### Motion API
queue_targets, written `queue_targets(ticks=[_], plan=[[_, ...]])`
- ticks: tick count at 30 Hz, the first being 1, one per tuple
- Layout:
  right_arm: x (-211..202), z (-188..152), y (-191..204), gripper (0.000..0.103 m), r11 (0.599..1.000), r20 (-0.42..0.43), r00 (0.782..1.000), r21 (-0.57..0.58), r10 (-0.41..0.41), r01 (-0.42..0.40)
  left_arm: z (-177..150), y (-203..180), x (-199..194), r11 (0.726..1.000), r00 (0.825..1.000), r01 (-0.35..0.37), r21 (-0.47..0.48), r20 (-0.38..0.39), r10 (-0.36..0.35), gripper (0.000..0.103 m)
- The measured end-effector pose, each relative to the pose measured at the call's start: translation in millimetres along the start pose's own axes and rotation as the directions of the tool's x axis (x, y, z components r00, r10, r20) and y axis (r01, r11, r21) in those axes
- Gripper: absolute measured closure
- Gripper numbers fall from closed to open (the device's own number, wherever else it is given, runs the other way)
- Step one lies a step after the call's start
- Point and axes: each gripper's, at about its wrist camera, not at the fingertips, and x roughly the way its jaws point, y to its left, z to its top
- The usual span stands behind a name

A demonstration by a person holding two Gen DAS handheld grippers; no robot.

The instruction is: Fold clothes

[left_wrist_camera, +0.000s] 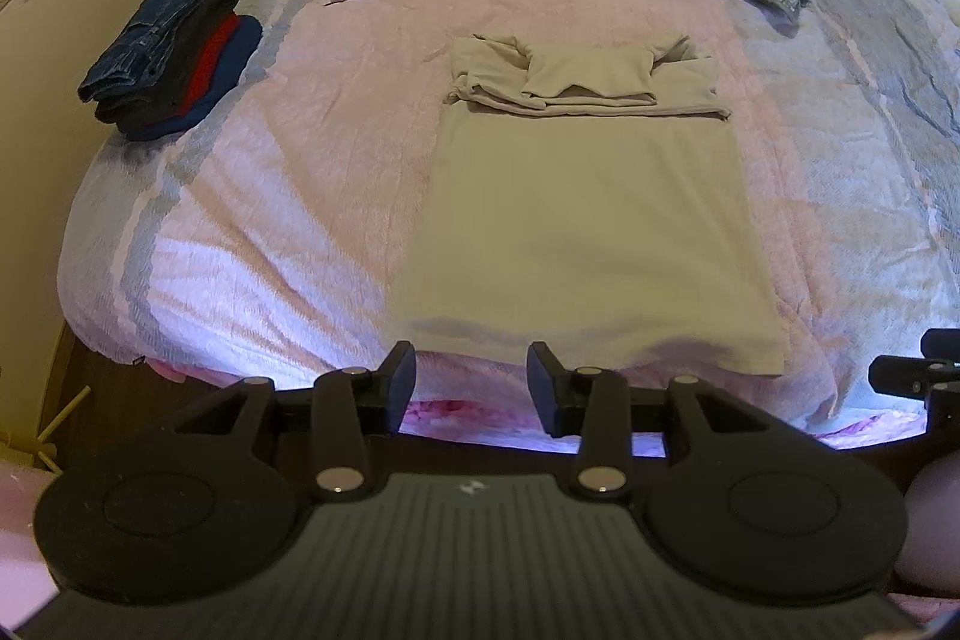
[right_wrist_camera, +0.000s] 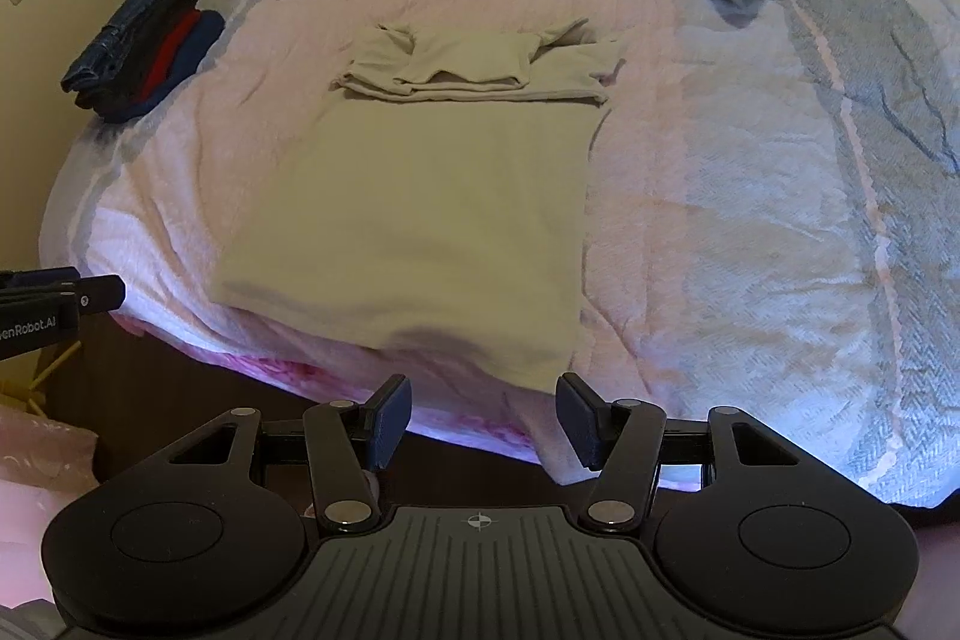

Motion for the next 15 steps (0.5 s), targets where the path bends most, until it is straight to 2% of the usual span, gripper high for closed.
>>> queue_targets(ticks=[8,11,15], plan=[[-8.5,-7.8,-13.0,0.046,1.0,0.006,1.0,-0.006,0.011,-0.011,-13.3,-4.6,-6.2,1.0,1.0,0.013,-0.024,-0.007,-0.014,0.066],[-7.5,-12.8,-20.0,0.046,1.0,-0.002,1.0,0.01,0.015,-0.015,-18.1,3.2,-3.5,0.998,0.999,0.047,-0.045,-0.005,-0.047,0.066],[-2.5,-17.5,-31.8,0.046,0.998,-0.019,0.999,0.053,0.027,-0.026,-19.7,17.6,1.5,0.996,0.999,0.046,-0.077,-0.004,-0.047,0.066]])
